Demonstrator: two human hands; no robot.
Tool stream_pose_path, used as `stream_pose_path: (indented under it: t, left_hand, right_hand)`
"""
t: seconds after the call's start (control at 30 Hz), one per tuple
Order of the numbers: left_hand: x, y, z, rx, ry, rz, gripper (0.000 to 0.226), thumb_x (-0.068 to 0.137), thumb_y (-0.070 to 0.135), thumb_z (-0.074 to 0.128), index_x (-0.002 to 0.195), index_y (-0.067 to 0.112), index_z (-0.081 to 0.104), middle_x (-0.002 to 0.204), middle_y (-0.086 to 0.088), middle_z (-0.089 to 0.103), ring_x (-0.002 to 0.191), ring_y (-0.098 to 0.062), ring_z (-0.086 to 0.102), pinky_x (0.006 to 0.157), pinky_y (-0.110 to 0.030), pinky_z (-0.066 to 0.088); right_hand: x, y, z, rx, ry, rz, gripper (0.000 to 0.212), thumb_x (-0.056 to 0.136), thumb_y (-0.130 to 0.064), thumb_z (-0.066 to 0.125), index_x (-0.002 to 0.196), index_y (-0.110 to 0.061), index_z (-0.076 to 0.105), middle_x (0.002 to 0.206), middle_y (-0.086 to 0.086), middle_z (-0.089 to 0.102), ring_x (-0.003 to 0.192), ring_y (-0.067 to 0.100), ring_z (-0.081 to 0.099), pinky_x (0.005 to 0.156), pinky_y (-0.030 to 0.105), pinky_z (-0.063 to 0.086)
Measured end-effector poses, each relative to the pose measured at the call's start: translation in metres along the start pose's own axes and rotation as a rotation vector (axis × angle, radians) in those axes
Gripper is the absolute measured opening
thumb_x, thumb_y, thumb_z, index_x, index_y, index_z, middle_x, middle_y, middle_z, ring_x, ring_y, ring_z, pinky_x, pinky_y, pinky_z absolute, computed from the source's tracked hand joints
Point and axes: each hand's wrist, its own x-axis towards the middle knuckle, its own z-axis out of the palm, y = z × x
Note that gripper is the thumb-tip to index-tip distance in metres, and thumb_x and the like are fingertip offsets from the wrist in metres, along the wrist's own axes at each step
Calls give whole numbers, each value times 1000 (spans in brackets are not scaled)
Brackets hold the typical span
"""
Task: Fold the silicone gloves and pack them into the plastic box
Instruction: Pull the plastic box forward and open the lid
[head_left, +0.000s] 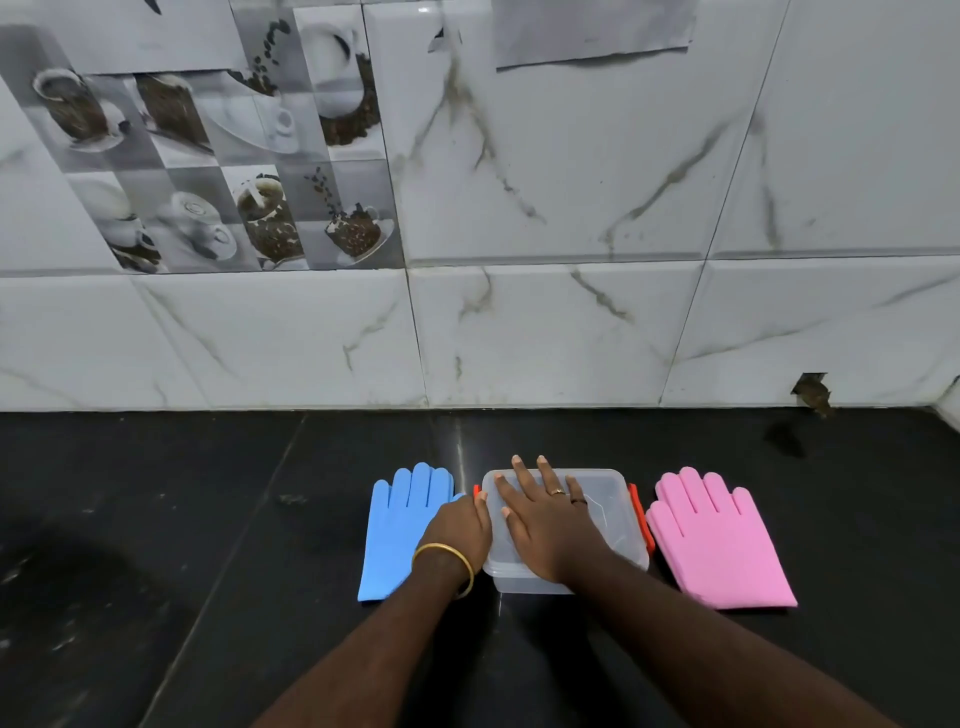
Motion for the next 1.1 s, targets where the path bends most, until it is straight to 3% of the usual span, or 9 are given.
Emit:
stream_pose_path:
  t: [0.2, 0.3, 0.4, 0.57, 0.73, 0.83, 0.9, 1.03, 1.1]
  left_hand:
    - [-6, -21, -3, -115, 86, 48, 36, 101, 44, 35, 128, 29, 52, 120, 16, 57, 122, -11, 53, 101, -12, 19]
    - [-9, -22, 3, -645, -127, -69, 47, 100, 51, 26, 81, 24, 60, 68, 13, 62, 65, -6, 62, 88, -19, 52]
    - [-7, -26, 8, -851, -258, -187, 60, 99, 56, 26, 67, 15, 56, 47, -2, 56, 37, -8, 49, 51, -26, 50]
    - [0, -27, 0, -364, 8, -131, 37, 97, 49, 39, 91, 18, 58, 86, -1, 66, 73, -12, 59, 74, -31, 51]
    - [8, 5, -40, -127, 293, 276, 28, 90, 44, 39, 95, 20, 54, 95, 2, 59, 81, -15, 52, 68, -28, 40]
    - [15, 32, -55, -140, -10, 528, 54, 75, 41, 46, 124, 18, 48, 132, -5, 51, 126, -28, 46, 96, -39, 42]
    - [15, 49, -53, -35, -294, 550, 95, 72, 50, 57, 152, 22, 13, 162, -4, 11, 149, -29, 8, 114, -51, 23]
    - [19, 84, -40, 176, -396, 615, 145, 56, 69, 76, 149, 18, -24, 160, -3, -25, 147, -28, -20, 119, -55, 6]
    - [22, 101, -35, 210, -442, 577, 155, 48, 74, 78, 147, 18, -28, 157, -4, -33, 145, -30, -26, 118, -59, 0]
  right_hand:
    - [2, -5, -2, 24, -16, -4, 58, 101, -50, 23, 154, -37, 3, 165, -5, -1, 152, 29, -3, 118, 53, -1]
    - [-3, -4, -3, 34, -25, -7, 57, 101, -48, 22, 154, -37, 3, 165, -5, -2, 152, 28, -4, 119, 54, -1]
    - [-4, -5, -5, 35, -36, -11, 57, 101, -47, 21, 154, -37, 2, 165, -5, -5, 152, 27, -6, 119, 54, -1]
    - [-6, -4, -6, 49, -36, -17, 56, 102, -45, 19, 155, -36, 1, 165, -6, -6, 151, 26, -9, 119, 52, -4]
    - [-9, -5, -10, 115, -9, -24, 54, 102, -46, 17, 154, -37, 6, 165, -7, -5, 151, 23, -13, 117, 51, -9]
    - [-13, -3, -20, 154, 70, -19, 55, 102, -45, 25, 154, -37, 7, 165, -9, 1, 150, 18, -14, 115, 52, -18]
    - [-20, 7, -26, 149, 182, 12, 56, 100, -47, 32, 153, -37, 16, 163, -9, 15, 152, 19, 0, 119, 53, -9]
    - [-48, 46, -27, 357, 555, 352, 40, 95, -40, 52, 130, -22, 57, 128, -1, 64, 122, 18, 57, 105, 39, 41]
    - [-59, 63, -24, 503, 601, 574, 42, 94, -45, 55, 127, -19, 58, 119, 0, 67, 108, 15, 63, 93, 36, 51]
